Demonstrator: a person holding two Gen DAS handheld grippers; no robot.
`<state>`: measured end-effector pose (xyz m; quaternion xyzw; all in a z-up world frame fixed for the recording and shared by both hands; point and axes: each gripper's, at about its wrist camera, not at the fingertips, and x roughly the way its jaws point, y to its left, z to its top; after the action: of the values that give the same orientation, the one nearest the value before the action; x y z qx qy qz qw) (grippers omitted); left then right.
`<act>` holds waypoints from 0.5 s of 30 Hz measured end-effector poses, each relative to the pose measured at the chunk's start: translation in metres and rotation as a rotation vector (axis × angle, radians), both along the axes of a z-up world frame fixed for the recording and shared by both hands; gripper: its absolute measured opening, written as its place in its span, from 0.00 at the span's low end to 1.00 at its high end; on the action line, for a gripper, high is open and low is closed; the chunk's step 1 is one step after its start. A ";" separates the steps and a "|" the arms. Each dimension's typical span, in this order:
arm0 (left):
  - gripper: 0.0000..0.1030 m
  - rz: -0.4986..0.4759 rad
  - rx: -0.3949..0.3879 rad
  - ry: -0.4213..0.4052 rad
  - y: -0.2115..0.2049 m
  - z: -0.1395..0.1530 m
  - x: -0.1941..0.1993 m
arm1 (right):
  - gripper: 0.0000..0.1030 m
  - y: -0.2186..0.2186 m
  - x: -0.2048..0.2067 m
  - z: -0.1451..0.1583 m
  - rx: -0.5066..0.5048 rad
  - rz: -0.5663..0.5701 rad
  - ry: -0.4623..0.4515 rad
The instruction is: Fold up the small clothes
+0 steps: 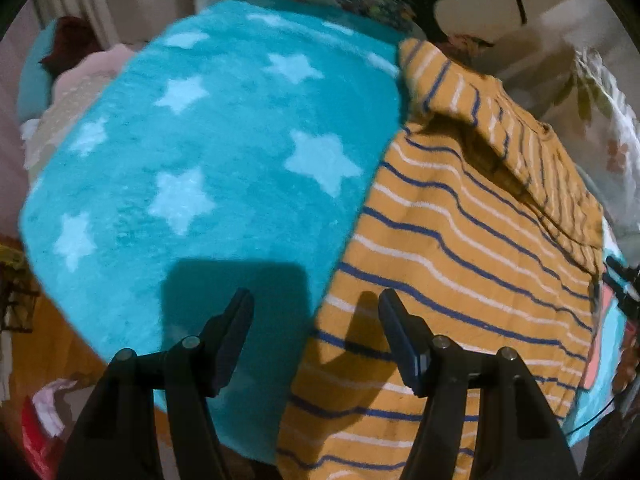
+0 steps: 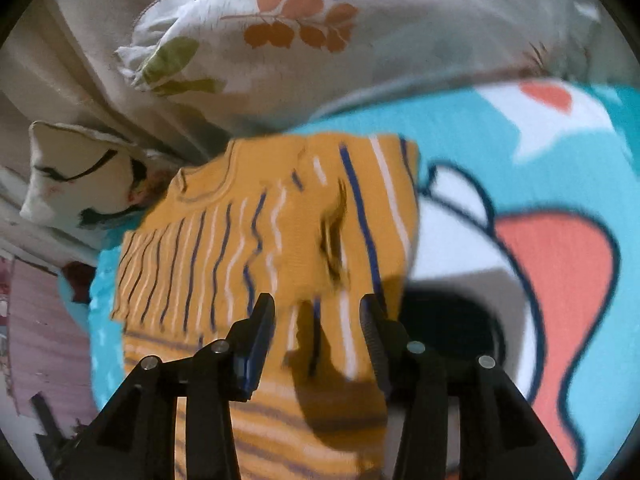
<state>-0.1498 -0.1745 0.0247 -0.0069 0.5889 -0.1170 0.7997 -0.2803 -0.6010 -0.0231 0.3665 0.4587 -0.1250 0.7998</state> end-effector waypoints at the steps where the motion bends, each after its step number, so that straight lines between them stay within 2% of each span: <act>1: 0.62 -0.022 -0.012 0.007 -0.001 -0.003 0.002 | 0.47 0.003 -0.010 -0.002 0.002 -0.008 0.006; 5: 0.62 -0.093 -0.062 0.044 -0.003 -0.015 0.009 | 0.49 0.009 -0.061 -0.014 0.009 -0.094 0.055; 7: 0.62 -0.118 -0.084 0.043 -0.003 -0.016 0.013 | 0.50 0.014 -0.084 -0.029 0.049 -0.154 0.099; 10: 0.62 -0.150 -0.146 0.068 0.000 -0.015 0.018 | 0.51 0.024 -0.110 -0.033 0.102 -0.215 0.053; 13: 0.59 -0.198 -0.267 0.128 0.005 -0.018 0.016 | 0.51 0.040 -0.130 -0.043 0.267 -0.228 -0.027; 15: 0.56 -0.230 -0.316 0.158 0.004 -0.020 0.008 | 0.51 0.053 -0.137 -0.050 0.349 -0.218 -0.076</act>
<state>-0.1423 -0.1701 0.0043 -0.0739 0.6210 -0.2975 0.7213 -0.4177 -0.5476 -0.0734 0.5513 0.4005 -0.1153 0.7227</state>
